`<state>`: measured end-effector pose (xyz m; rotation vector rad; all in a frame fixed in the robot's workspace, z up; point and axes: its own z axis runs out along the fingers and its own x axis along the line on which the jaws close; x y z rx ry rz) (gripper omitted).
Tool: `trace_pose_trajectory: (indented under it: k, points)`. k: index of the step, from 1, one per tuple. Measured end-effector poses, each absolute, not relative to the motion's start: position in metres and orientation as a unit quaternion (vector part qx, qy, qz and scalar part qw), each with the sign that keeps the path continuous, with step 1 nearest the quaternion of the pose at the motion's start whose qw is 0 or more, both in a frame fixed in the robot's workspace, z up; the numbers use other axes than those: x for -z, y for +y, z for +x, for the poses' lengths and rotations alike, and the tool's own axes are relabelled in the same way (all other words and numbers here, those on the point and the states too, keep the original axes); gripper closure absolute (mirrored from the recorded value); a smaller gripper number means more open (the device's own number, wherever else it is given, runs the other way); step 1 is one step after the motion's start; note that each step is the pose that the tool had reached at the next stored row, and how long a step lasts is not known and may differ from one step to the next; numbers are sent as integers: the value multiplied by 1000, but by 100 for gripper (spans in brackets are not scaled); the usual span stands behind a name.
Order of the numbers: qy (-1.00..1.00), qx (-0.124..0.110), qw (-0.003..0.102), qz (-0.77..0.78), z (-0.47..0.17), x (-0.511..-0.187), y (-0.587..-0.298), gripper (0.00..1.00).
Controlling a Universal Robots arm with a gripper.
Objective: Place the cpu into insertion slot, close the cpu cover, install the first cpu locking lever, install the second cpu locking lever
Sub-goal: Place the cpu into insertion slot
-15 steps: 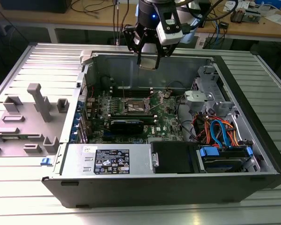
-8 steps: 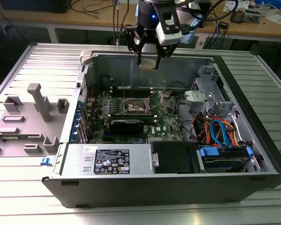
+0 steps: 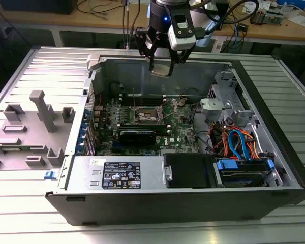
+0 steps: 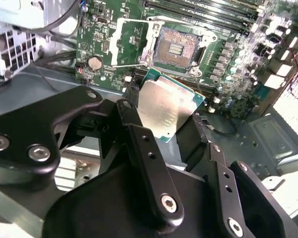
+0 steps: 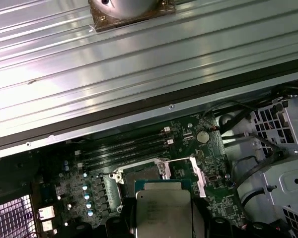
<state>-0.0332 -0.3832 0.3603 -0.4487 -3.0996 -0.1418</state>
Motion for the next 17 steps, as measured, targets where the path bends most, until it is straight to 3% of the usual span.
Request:
trace_pose_trajectory:
  k: [17]
  points:
    - [-965,45,-2,-258,-33,-356,-383,46]
